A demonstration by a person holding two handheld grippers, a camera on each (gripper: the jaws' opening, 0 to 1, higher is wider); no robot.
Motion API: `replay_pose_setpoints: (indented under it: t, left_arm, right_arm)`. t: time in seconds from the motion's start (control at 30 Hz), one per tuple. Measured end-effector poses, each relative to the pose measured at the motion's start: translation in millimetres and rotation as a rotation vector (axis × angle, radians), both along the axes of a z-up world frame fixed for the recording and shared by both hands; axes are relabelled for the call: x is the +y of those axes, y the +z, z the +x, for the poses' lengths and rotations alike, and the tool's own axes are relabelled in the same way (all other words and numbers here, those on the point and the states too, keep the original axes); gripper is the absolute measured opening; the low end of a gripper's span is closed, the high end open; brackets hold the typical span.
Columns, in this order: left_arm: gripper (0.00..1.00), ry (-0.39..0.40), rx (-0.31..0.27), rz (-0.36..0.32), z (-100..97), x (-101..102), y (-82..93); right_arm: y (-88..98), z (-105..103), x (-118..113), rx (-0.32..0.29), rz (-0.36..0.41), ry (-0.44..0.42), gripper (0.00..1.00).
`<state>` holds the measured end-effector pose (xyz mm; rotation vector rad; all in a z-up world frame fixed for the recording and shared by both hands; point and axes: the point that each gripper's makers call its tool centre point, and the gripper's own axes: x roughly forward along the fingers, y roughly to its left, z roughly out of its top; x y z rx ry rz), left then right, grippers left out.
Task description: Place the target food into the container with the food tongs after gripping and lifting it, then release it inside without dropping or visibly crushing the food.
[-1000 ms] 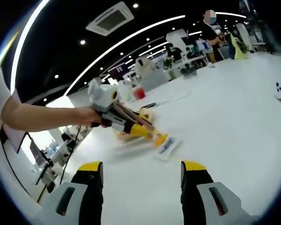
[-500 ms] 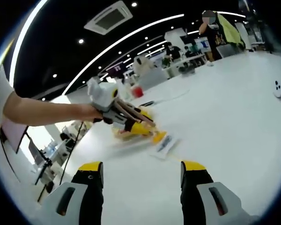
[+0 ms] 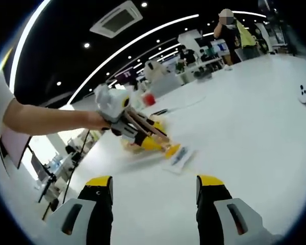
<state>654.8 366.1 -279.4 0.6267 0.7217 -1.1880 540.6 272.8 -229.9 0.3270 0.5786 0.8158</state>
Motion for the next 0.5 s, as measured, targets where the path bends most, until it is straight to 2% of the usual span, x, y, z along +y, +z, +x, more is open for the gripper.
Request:
replay_pose_setpoints:
  t: [0.13,0.37,0.47,0.5]
  left_arm:
    - [0.24,-0.008,-0.005,0.014,0.7,-5,-2.4]
    - [0.22,0.008,-0.003,-0.003,0.1,-17,-4.5]
    - [0.20,0.031,0.006,0.002,-0.2,-16,-4.5]
    - [0.19,0.056,0.026,-0.003,-1.5,-16,-4.7]
  right_arm:
    - [-0.7,0,0,0.001,0.001,0.005,0.67]
    - [-1.2,1,-1,-0.002,0.003,0.003,0.67]
    - [-2.0,1,-3,0.000,0.003,-0.003,0.66]
    - [-2.4,2,-3,0.001,0.004,-0.006,0.66]
